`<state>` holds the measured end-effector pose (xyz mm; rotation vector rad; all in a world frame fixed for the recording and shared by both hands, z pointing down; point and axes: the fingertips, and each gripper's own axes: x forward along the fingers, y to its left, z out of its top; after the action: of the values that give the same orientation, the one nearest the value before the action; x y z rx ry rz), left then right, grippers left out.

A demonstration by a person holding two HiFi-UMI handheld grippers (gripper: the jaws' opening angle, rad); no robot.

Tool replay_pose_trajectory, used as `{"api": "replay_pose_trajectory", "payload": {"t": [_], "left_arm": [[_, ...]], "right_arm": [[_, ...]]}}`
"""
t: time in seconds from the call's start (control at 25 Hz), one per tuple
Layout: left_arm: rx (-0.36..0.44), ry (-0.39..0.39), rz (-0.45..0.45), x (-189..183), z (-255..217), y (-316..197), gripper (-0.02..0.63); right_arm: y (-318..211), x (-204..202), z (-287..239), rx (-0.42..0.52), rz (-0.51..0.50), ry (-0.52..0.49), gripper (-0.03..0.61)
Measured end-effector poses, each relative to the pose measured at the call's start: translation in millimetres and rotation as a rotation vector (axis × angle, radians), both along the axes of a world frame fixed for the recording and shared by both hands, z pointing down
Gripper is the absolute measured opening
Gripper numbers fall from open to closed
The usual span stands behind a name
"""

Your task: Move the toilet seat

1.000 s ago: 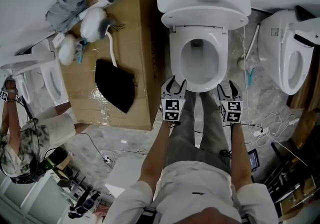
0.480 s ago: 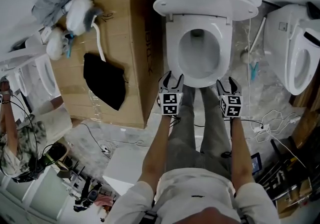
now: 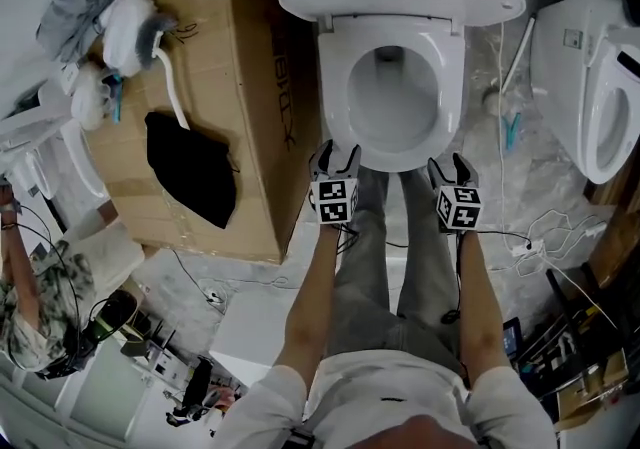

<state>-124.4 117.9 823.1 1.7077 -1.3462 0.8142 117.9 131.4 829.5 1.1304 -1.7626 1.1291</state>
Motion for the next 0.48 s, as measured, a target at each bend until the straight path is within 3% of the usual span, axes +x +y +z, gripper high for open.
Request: {"api": "replay_pose_trajectory", "payload": {"t": [0.48], "left_arm": [[-0.098, 0.060, -0.031, -2.6, 54.6, 13.7, 0.306]], "right_arm": [[1.5, 3.0, 44.8, -0.016, 0.115, -0.046, 0.313]]}}
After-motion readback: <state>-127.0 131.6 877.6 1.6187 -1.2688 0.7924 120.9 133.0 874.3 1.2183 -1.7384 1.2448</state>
